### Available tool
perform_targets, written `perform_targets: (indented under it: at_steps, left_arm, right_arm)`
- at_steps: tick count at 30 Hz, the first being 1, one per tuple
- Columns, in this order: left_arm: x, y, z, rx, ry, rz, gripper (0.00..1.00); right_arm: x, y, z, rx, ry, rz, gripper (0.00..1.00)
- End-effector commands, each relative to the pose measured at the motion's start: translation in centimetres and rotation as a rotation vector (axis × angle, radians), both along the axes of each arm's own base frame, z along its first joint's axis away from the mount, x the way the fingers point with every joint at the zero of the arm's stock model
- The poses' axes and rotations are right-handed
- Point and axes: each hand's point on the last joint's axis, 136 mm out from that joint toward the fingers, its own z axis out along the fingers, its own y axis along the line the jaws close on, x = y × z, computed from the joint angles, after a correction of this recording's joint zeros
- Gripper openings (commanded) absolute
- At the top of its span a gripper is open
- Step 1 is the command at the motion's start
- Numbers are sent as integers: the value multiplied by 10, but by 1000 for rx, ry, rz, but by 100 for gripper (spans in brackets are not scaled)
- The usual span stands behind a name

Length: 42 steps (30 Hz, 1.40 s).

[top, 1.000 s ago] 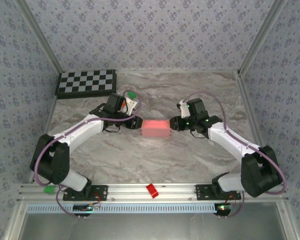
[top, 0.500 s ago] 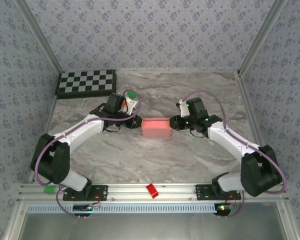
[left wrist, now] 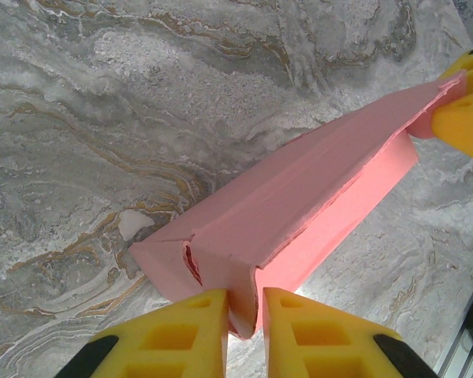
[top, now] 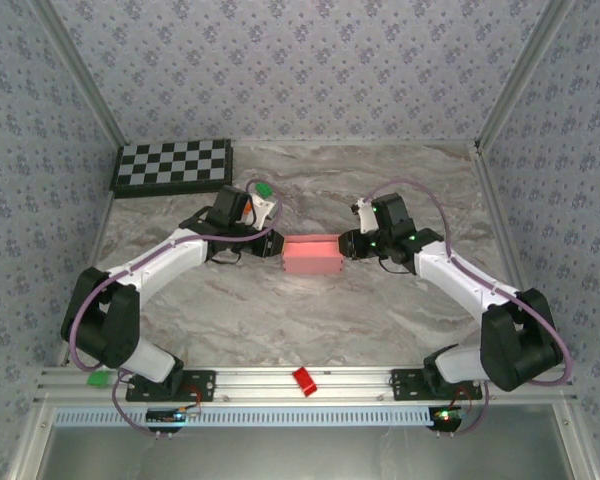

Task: Fold the paper box

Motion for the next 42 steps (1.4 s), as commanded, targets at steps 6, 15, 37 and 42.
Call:
perform_targets:
  at_steps: [6, 15, 37, 42]
  left_arm:
    - [2, -5, 1, -23, 13, -12, 16]
    - [1, -3, -4, -1, 22, -10, 17]
    - [3, -1, -10, 18, 33, 0, 17]
    - [2, -1, -12, 22, 38, -3, 17]
  right_arm:
    - [3, 10, 7, 22, 6, 21, 23]
    - [4, 12, 6, 23, 13, 25, 23]
    - [4, 16, 0, 33, 44, 29, 25]
    - [4, 17, -4, 33, 57, 32, 25]
